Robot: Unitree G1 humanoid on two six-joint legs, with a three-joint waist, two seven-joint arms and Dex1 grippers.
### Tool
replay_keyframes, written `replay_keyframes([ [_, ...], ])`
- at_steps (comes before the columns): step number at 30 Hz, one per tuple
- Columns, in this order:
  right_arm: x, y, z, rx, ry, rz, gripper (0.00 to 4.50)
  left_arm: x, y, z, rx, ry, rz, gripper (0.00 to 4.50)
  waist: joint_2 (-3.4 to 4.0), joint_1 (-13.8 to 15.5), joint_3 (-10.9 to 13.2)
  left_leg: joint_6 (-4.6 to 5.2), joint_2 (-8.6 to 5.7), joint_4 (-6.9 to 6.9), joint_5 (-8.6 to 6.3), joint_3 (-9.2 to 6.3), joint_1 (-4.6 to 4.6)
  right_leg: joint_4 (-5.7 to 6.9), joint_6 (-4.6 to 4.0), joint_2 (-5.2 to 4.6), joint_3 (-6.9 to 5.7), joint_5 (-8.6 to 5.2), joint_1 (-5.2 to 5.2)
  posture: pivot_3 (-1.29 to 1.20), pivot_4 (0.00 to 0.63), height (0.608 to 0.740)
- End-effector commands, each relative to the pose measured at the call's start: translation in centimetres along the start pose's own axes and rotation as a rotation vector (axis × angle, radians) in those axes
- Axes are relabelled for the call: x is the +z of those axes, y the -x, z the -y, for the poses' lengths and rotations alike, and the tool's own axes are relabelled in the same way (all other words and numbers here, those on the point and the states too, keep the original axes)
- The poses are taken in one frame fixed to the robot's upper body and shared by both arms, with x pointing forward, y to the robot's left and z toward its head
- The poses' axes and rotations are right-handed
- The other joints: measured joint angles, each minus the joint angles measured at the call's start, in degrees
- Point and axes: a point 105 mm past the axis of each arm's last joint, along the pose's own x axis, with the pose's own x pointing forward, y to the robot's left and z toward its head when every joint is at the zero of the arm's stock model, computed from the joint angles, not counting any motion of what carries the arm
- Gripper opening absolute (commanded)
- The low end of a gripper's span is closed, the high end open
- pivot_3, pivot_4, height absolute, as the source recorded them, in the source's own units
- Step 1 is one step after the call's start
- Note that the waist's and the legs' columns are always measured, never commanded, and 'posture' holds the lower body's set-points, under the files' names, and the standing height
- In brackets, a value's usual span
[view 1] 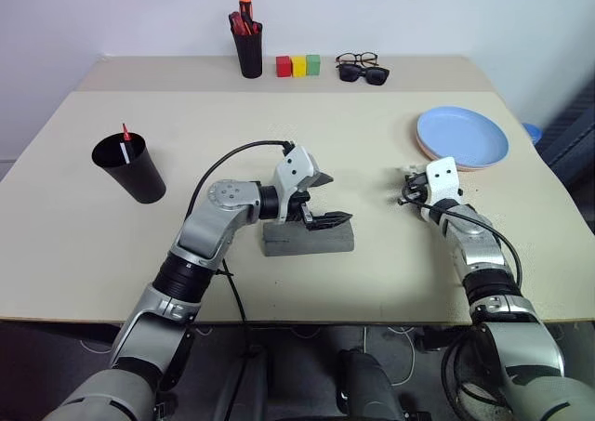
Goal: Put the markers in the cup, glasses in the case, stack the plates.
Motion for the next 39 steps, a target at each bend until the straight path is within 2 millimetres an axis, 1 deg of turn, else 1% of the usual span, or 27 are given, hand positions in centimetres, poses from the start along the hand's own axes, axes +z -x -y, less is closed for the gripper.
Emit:
replay_keyframes([
  [1, 4.9, 0.4, 1.5, -0.026, 0.052, 0.162, 0.03, 1.0, -0.3, 0.8, -0.031, -0.024, 0.038, 4.5, 0.03, -0.04, 0.02, 0.0, 0.0, -0.01, 0.0, 0.0, 0.0, 0.0, 0.0, 0.0, 0.0, 0.0, -0.01, 0.0, 0.15, 0.74],
  [4, 7.7, 0.5, 2.4, -0.039, 0.094, 0.232, 0.03, 0.8, -0.4, 1.0, -0.033, -0.021, 0.039, 4.5, 0.04, -0.24, 0.02, 0.0, 0.0, -0.01, 0.0, 0.0, 0.0, 0.02, 0.0, 0.01, 0.0, 0.0, -0.04, 0.0, 0.15, 0.74],
  [6, 9.2, 0.3, 3.2, -0.052, 0.118, 0.26, 0.03, 0.8, -0.4, 1.0, -0.031, -0.019, 0.041, 4.5, 0.04, -0.3, 0.03, 0.0, 0.01, -0.02, 0.0, 0.0, 0.02, 0.03, 0.0, 0.01, 0.01, 0.0, -0.04, 0.0, 0.15, 0.74],
  [7, 9.7, 0.2, 3.4, -0.056, 0.127, 0.266, 0.03, 0.8, -0.4, 1.1, -0.03, -0.018, 0.042, 4.5, 0.04, -0.28, 0.02, 0.0, 0.01, -0.02, 0.0, 0.0, 0.02, 0.03, -0.01, 0.01, 0.0, 0.0, -0.04, 0.0, 0.15, 0.74],
  [11, 11.9, -1.1, 6.0, -0.127, 0.184, 0.271, 0.03, 0.8, 0.0, 0.8, 0.013, -0.018, 0.055, 4.5, 0.04, -0.29, 0.03, 0.0, 0.0, -0.02, 0.0, 0.02, 0.02, 0.01, -0.02, 0.01, 0.02, 0.0, -0.03, 0.0, 0.15, 0.74],
  [15, 13.1, -2.0, 8.2, -0.212, 0.184, 0.238, 0.03, 0.7, 1.0, 0.2, 0.086, -0.02, 0.057, 4.5, 0.04, -0.27, 0.03, 0.0, 0.01, -0.12, 0.0, 0.03, 0.02, -0.02, -0.04, 0.01, 0.03, -0.02, -0.05, 0.0, 0.15, 0.74],
  [16, 13.3, -2.1, 8.7, -0.233, 0.176, 0.229, 0.29, 0.7, 1.3, 0.1, 0.109, -0.019, 0.056, 4.5, 0.03, -0.24, 0.04, 0.0, 0.0, -0.15, 0.0, 0.03, 0.02, -0.03, -0.03, 0.01, 0.04, -0.02, -0.07, 0.0, 0.15, 0.74],
  [18, 13.8, -2.1, 9.3, -0.267, 0.169, 0.225, 0.97, 0.5, 2.0, -0.2, 0.148, -0.015, 0.051, 4.5, 0.04, -0.28, 0.04, 0.0, 0.0, -0.19, 0.0, 0.05, 0.02, -0.06, -0.02, 0.01, 0.04, -0.01, -0.07, 0.0, 0.15, 0.74],
  [21, 14.7, -2.1, 9.9, -0.33, 0.187, 0.229, 2.37, 0.2, 3.2, -0.4, 0.206, 0.004, 0.046, 4.5, 0.05, -0.35, 0.05, 0.0, 0.0, -0.22, 0.0, 0.05, 0.02, -0.08, -0.02, 0.01, 0.06, -0.01, -0.08, 0.0, 0.15, 0.74],
  [25, 15.3, -1.8, 10.5, -0.369, 0.225, 0.25, 2.37, 0.1, 4.1, -0.4, 0.258, 0.026, 0.053, 4.5, 0.06, -0.36, 0.05, 0.0, 0.0, -0.18, 0.0, 0.06, 0.02, -0.07, -0.04, 0.01, 0.08, -0.02, -0.09, 0.0, 0.15, 0.74],
  [28, 15.0, -1.5, 10.1, -0.329, 0.234, 0.281, 2.37, -0.3, 4.4, -0.3, 0.28, 0.05, 0.058, 4.5, 0.06, -0.36, 0.05, 0.0, 0.0, -0.16, 0.0, 0.07, 0.02, -0.07, -0.04, 0.01, 0.1, -0.01, -0.08, 0.0, 0.15, 0.74],
  [31, 13.9, -1.3, 9.3, -0.246, 0.209, 0.305, 2.37, -0.7, 4.7, -0.2, 0.298, 0.072, 0.071, 4.5, 0.06, -0.33, 0.05, 0.0, 0.0, -0.18, 0.0, 0.08, 0.02, -0.07, -0.02, 0.01, 0.1, -0.01, -0.08, 0.0, 0.15, 0.74],
  [34, 12.8, -0.4, 8.2, -0.14, 0.197, 0.354, 2.37, -0.3, 4.4, 0.0, 0.306, 0.05, 0.107, 4.5, 0.06, -0.06, 0.05, 0.0, 0.0, -0.16, 0.0, 0.07, 0.02, -0.08, -0.01, 0.02, 0.1, 0.0, -0.04, 0.0, 0.15, 0.74],
  [36, 12.0, 0.9, 7.5, -0.092, 0.204, 0.379, 2.37, -0.2, 4.1, 0.0, 0.311, 0.063, 0.127, 4.5, 0.06, 0.25, 0.05, 0.0, 0.0, -0.12, 0.0, 0.07, 0.02, -0.11, -0.01, 0.01, 0.1, 0.0, 0.0, 0.0, 0.15, 0.74],
  [39, 11.5, 4.3, 5.6, -0.031, 0.189, 0.392, 2.37, -0.3, 4.1, -0.6, 0.339, 0.073, 0.158, 4.5, 0.07, 0.43, 0.05, 0.0, -0.02, -0.09, 0.0, 0.06, 0.02, -0.11, 0.01, -0.01, 0.1, 0.0, 0.02, 0.0, 0.15, 0.74],
])
